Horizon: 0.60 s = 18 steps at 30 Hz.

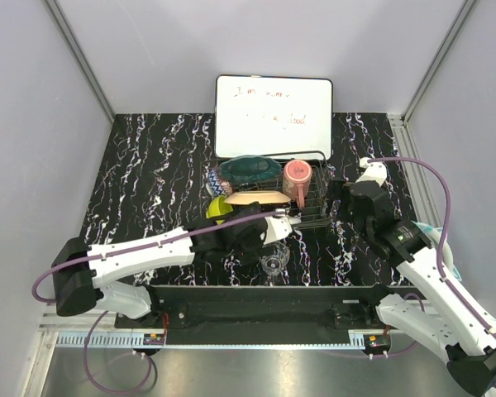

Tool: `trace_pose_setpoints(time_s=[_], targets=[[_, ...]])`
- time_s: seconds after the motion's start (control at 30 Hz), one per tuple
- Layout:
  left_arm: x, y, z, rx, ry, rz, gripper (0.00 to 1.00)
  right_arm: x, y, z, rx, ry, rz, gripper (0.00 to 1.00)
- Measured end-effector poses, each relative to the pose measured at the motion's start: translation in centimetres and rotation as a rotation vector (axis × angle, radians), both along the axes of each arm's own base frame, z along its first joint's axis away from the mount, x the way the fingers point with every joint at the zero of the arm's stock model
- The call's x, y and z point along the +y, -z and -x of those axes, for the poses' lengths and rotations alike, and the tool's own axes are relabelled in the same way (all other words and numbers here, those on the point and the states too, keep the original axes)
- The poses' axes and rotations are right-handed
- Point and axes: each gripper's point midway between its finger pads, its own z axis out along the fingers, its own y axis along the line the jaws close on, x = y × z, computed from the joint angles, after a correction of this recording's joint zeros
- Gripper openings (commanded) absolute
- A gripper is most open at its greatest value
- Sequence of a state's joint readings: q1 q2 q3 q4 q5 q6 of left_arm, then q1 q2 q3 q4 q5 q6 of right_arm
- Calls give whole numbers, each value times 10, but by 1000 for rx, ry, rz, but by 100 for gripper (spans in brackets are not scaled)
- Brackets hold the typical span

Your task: Load the mixed dishes into the dish rack

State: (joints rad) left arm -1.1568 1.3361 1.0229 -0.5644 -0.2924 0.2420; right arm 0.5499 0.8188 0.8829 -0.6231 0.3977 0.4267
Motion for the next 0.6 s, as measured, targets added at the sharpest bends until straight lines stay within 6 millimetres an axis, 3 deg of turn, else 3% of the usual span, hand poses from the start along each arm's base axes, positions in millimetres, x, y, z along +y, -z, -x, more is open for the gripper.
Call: trace_pose_setpoints(time_s=[0.27, 0.47, 0.6], targets=[[7, 9, 11, -94, 94, -57, 93, 2, 7, 5, 2, -20, -14, 100], [48, 37, -5, 22, -16, -104, 93, 2, 12, 3, 18, -20, 0, 100], [53, 41, -16, 59, -61, -44, 93, 4, 22, 0, 54, -20, 21, 100]])
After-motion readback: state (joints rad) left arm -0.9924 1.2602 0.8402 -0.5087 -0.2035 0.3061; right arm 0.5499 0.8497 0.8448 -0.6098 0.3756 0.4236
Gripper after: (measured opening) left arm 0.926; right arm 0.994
